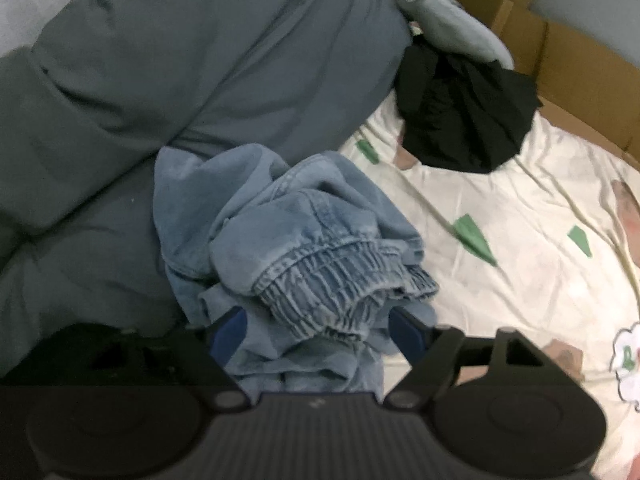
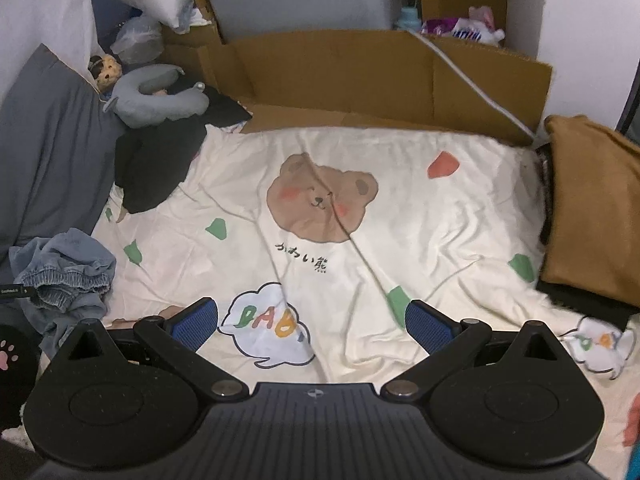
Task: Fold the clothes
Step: 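Move the left tool toward the crumpled light-blue jeans, then close the left gripper on the elastic jeans cuff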
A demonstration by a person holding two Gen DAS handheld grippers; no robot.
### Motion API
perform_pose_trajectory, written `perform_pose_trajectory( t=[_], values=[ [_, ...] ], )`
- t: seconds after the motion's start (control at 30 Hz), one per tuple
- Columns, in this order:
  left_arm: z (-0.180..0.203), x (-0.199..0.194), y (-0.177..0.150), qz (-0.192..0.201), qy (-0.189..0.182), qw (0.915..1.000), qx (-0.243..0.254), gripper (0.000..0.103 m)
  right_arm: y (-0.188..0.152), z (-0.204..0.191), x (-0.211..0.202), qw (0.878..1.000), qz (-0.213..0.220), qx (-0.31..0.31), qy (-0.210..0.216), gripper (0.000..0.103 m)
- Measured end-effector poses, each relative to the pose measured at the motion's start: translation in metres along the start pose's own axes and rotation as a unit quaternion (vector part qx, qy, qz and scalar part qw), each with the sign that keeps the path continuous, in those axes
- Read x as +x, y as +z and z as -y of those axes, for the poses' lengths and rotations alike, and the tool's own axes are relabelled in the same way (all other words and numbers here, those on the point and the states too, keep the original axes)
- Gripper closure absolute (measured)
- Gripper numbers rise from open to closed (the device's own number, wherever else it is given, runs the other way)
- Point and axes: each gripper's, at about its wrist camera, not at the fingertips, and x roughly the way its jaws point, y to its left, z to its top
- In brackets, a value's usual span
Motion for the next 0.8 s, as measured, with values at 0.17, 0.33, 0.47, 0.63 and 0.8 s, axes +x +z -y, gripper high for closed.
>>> perform_pose_trajectory(
  t=[0.17,0.33,0.47,0.63,0.8],
  values=[
    [-0.011,0.022,-0.009,0.037,0.008,0.9989,-0.028,0.023,-0.008,-0.016,0.042,0.999,-0.008,-0.008,0.031,0.001],
    [-0.016,0.036,-0.021,0.069,0.009,0.9965,-0.047,0.031,-0.016,-0.044,0.083,0.997,-0.035,-0.022,0.066,0.002],
    [-0.017,0.040,-0.027,0.092,-0.011,0.9941,-0.056,0.050,-0.030,-0.073,0.112,0.992,-0.044,-0.054,0.102,0.004],
    [-0.019,0.048,-0.027,0.121,-0.028,0.9904,-0.060,0.050,-0.051,-0.104,0.149,0.987,-0.044,-0.069,0.135,0.004],
    [-0.023,0.050,-0.022,0.137,-0.035,0.9870,-0.077,0.062,-0.072,-0.136,0.177,0.981,-0.047,-0.085,0.167,0.005]
  ],
)
